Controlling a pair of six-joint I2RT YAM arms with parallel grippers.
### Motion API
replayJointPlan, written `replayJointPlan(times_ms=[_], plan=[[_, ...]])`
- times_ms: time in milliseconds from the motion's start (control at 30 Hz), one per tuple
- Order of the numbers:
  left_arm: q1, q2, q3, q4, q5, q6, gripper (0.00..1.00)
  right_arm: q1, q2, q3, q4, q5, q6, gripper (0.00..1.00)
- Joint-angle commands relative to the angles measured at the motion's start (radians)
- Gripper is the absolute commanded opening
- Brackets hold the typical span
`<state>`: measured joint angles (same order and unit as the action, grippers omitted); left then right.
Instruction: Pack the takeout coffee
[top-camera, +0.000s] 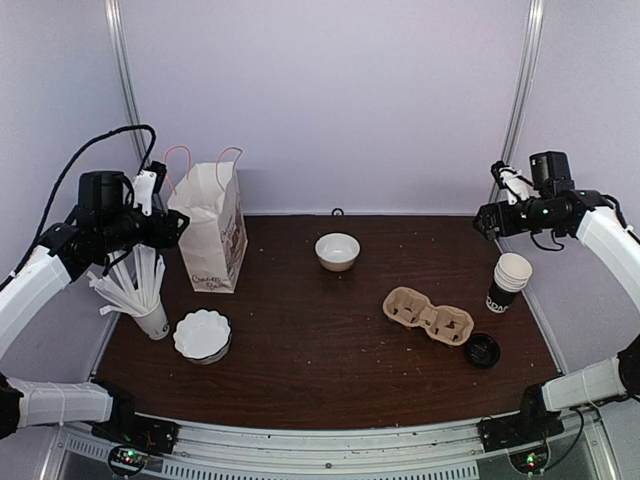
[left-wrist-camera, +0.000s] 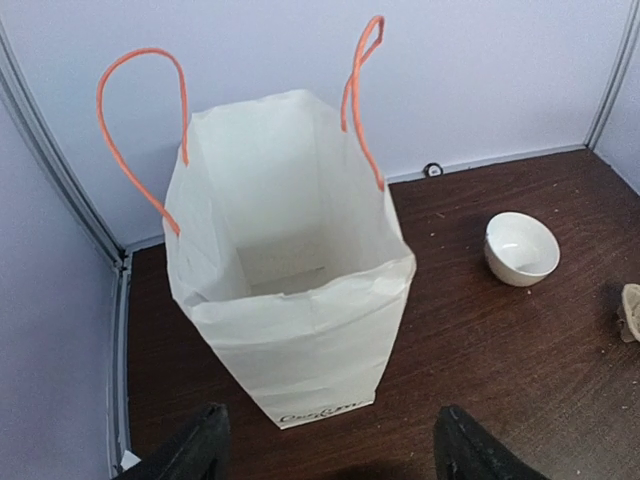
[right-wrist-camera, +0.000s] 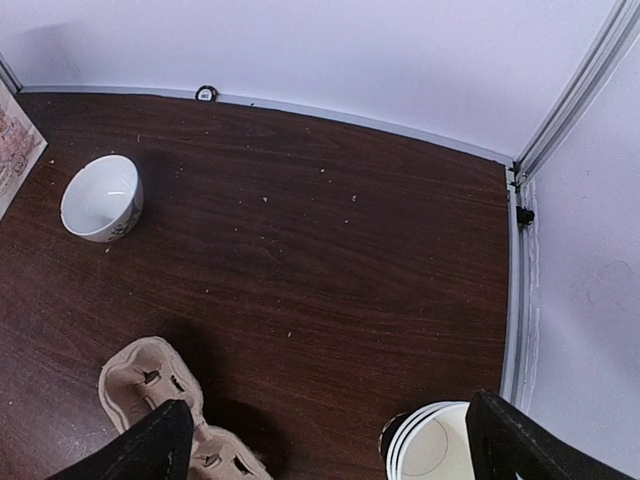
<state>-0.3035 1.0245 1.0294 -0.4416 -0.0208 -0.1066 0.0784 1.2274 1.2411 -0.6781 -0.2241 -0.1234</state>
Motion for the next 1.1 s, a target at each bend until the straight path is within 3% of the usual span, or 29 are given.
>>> replayJointPlan(times_ms=[0,167,300,500,600,667,867,1067], plan=[[-0.009,-0.021,0.030,0.094,0.144,0.017,0.73,-0.013,-0.042,0.016,-0.020,-0.091,-0.080,0.99],[-0.106,0.030,0.120,0.046,0.225,0.053,0.69,-0.017,-0.049,0.081,-0.140,-0.157,-0.207,0.97],[-0.242,0.115,0.202,-0.010,0.252,0.075,0.69,-0.017,-0.033,0.148,-0.238,-0.155,-0.279,0.86],[-0.418,0.292,0.271,-0.058,0.246,0.082,0.68,-0.016,0.049,0.208,-0.321,-0.005,-0.317,0.73],[-0.454,0.363,0.258,-0.047,0.284,0.057,0.67,-0.018,0.144,0.262,-0.422,0.077,-0.322,0.56],[-0.469,0.396,0.245,-0.048,0.303,0.057,0.67,-0.018,0.184,0.264,-0.459,0.152,-0.317,0.51],[-0.485,0.401,0.194,-0.046,0.300,0.055,0.67,-0.026,0.249,0.223,-0.499,0.335,-0.339,0.52],[-0.485,0.397,0.182,-0.047,0.312,0.066,0.68,-0.051,0.341,0.245,-0.553,0.298,-0.327,0.49]])
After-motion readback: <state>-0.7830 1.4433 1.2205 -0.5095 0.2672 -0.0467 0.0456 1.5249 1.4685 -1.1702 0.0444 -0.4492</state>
